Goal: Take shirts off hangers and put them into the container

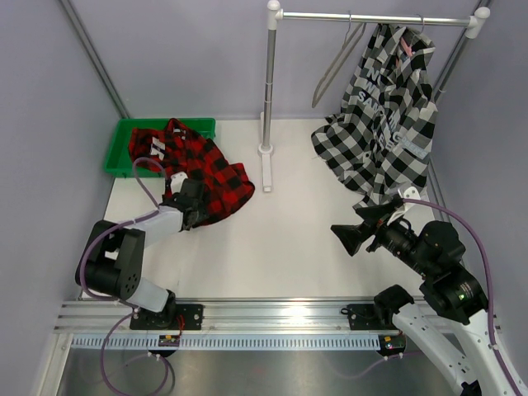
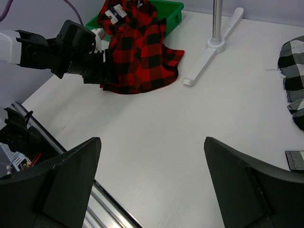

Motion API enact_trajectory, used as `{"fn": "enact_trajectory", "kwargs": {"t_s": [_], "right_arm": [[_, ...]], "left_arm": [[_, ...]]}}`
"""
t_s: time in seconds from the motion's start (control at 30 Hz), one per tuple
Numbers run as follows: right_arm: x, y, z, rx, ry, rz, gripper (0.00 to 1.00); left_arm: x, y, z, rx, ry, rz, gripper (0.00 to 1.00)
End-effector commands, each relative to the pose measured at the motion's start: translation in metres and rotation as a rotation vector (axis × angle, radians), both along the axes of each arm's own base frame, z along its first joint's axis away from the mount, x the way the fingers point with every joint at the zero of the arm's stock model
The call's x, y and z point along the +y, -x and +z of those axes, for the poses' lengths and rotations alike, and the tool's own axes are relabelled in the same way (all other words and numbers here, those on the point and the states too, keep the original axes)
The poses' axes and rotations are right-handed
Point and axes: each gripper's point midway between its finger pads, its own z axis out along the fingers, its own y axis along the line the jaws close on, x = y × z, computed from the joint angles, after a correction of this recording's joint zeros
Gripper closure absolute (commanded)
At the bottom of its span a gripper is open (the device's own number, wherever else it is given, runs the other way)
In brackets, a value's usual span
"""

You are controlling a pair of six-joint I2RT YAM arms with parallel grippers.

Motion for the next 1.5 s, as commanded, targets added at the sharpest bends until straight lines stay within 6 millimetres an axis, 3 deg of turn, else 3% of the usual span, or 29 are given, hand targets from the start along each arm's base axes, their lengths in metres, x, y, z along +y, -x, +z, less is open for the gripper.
{"fn": "enact_trajectory", "kwargs": {"t_s": [0.0, 0.17, 0.2, 0.33, 0.5, 0.63, 0.67, 0.73, 0.77, 1.0, 1.2, 1.3, 1.33, 1.37, 1.47], "right_arm": [[0.004, 0.002, 0.003, -0.011, -0.012, 0.024, 0.00], [0.003, 0.002, 0.002, -0.012, -0.009, 0.022, 0.01], [0.003, 0.002, 0.003, -0.016, -0.011, 0.022, 0.00], [0.003, 0.002, 0.003, -0.014, -0.011, 0.019, 0.01], [0.003, 0.002, 0.003, -0.014, -0.012, 0.019, 0.00], [0.003, 0.002, 0.003, -0.015, -0.012, 0.019, 0.01], [0.003, 0.002, 0.003, -0.015, -0.010, 0.021, 0.01], [0.003, 0.002, 0.004, -0.017, -0.013, 0.018, 0.01], [0.003, 0.002, 0.004, -0.017, -0.012, 0.021, 0.00], [0.002, 0.003, 0.003, -0.016, -0.009, 0.020, 0.01], [0.002, 0.003, 0.003, -0.019, -0.006, 0.019, 0.00], [0.002, 0.002, 0.002, -0.016, -0.002, 0.016, 0.00], [0.002, 0.002, 0.001, -0.012, 0.000, 0.019, 0.01], [0.002, 0.001, 0.001, -0.012, 0.000, 0.017, 0.01], [0.002, -0.001, 0.000, -0.012, 0.005, 0.012, 0.00]], "left_arm": [[-0.002, -0.016, 0.008, -0.042, -0.002, 0.024, 0.46], [-0.003, -0.017, 0.005, -0.028, 0.000, 0.014, 0.71], [-0.004, -0.019, 0.009, -0.036, 0.002, 0.013, 0.83], [-0.004, -0.022, 0.022, -0.049, -0.004, 0.008, 1.00], [-0.005, -0.032, 0.054, -0.097, -0.013, -0.011, 1.00], [0.000, -0.041, 0.092, -0.157, -0.038, -0.010, 1.00], [-0.001, -0.049, 0.112, -0.205, -0.032, -0.010, 1.00], [0.003, -0.053, 0.129, -0.229, -0.049, -0.014, 1.00], [0.003, -0.061, 0.148, -0.268, -0.045, -0.011, 1.00], [0.041, -0.096, 0.233, -0.417, -0.140, 0.032, 1.00], [0.071, -0.133, 0.264, -0.482, -0.212, 0.076, 1.00], [0.082, -0.155, 0.262, -0.485, -0.231, 0.088, 1.00], [0.084, -0.164, 0.271, -0.510, -0.226, 0.094, 1.00], [0.087, -0.173, 0.261, -0.490, -0.227, 0.098, 1.00], [0.099, -0.193, 0.262, -0.508, -0.220, 0.126, 1.00]]}}
